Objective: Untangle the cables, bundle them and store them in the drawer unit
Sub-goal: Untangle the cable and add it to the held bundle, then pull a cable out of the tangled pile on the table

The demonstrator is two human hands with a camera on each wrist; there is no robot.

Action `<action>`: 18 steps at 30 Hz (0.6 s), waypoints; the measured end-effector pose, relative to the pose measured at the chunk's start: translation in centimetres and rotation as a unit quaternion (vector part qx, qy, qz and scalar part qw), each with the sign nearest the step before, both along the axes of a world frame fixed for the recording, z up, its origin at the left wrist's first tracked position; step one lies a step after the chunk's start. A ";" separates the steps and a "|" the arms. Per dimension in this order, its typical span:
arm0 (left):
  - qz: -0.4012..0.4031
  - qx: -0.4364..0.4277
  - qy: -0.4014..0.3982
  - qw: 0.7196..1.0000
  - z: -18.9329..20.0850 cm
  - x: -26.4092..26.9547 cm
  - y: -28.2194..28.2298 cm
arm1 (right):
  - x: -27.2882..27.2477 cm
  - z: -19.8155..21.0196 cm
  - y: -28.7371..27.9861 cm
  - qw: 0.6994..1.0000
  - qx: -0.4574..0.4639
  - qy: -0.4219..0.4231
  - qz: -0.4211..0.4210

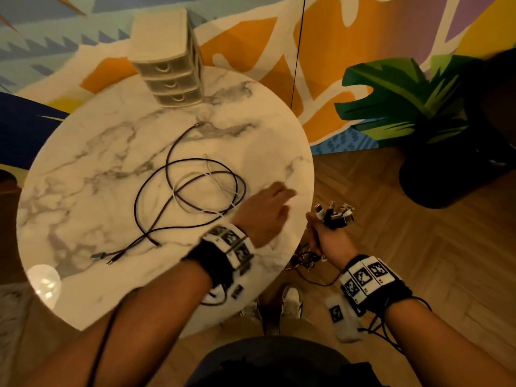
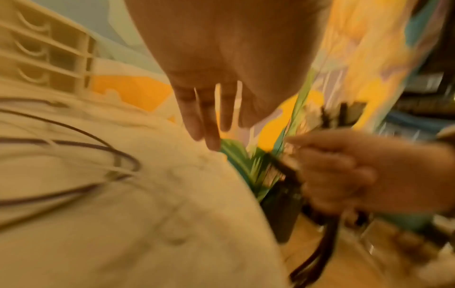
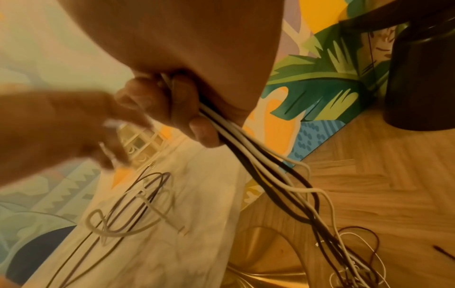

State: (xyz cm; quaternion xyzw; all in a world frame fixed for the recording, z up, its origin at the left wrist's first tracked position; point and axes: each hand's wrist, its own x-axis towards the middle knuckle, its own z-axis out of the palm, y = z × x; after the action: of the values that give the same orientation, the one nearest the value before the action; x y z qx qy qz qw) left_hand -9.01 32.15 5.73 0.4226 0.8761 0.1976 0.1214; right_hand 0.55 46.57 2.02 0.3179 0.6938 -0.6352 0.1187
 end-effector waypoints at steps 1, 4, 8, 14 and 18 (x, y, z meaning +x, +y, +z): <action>-0.014 -0.077 -0.023 0.997 -1.1 -0.8 -1.3 | 0.2 0.0 -0.2 1.000 0.000 -0.004 -0.005; -0.118 -0.294 -0.012 0.948 -3.6 -0.3 -3.6 | 1.0 -0.5 -1.0 1.000 -0.005 0.020 0.008; -0.074 -0.310 0.031 0.947 -4.5 0.4 -4.3 | 1.5 -0.3 -2.6 0.998 -0.020 0.012 0.054; 0.009 -0.015 0.163 0.986 -1.2 2.3 -2.9 | 1.2 0.9 -5.2 0.997 -0.067 0.015 0.036; 0.021 0.043 0.093 0.995 -0.6 4.0 -3.2 | -0.4 1.3 -5.5 0.995 -0.084 0.046 -0.041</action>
State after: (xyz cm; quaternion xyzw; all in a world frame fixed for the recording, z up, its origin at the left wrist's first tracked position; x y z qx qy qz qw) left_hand -5.01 29.00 5.14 0.4254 0.8829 0.1979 0.0170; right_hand 0.18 41.04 3.28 0.3057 0.6295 -0.7091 0.0870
